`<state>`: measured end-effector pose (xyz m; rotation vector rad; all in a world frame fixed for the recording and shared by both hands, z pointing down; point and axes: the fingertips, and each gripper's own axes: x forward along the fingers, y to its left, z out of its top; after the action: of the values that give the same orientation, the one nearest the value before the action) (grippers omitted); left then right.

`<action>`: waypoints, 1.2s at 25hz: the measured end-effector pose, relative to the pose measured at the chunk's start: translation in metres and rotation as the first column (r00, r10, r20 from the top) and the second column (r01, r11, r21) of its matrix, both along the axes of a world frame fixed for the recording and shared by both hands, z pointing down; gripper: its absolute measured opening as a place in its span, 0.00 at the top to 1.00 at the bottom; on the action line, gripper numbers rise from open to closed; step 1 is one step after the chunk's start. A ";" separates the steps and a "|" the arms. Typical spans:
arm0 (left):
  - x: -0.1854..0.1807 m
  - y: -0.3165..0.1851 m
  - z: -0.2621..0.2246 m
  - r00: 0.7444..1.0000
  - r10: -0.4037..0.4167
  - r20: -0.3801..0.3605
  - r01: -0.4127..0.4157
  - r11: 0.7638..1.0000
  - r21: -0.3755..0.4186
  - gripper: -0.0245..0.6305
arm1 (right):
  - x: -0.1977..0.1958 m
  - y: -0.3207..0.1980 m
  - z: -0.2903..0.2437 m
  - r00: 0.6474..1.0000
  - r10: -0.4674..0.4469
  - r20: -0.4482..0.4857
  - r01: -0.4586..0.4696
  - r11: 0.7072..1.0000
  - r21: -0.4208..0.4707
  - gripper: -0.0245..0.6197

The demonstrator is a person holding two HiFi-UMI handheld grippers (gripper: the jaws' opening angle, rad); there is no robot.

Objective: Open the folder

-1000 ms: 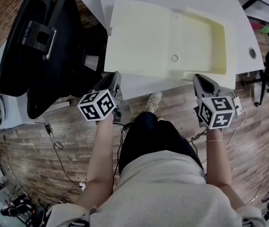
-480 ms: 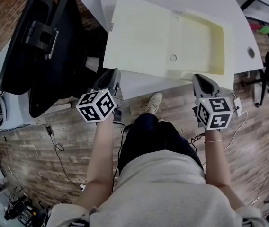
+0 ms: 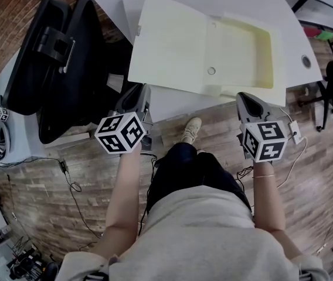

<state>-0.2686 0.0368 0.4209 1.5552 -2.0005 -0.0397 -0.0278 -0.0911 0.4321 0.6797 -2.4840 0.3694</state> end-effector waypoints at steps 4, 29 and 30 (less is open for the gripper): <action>0.006 0.003 -0.008 1.000 0.015 0.013 -0.015 1.000 0.011 0.87 | 0.004 0.008 0.000 0.999 0.017 0.027 -0.017 1.000 -0.023 0.93; 0.155 -0.019 -0.062 0.903 0.429 0.033 -0.430 0.893 0.131 0.89 | 0.037 0.063 -0.080 0.961 0.037 0.274 -0.035 0.999 -0.011 0.93; 0.163 -0.019 -0.065 0.895 0.444 0.037 -0.445 0.885 0.136 0.89 | 0.040 0.066 -0.083 0.960 0.033 0.279 -0.033 0.999 -0.005 0.93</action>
<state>-0.1057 0.0175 0.3562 2.0746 -1.6246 0.0056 0.0120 -0.0252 0.3493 0.7122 -2.7400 0.5094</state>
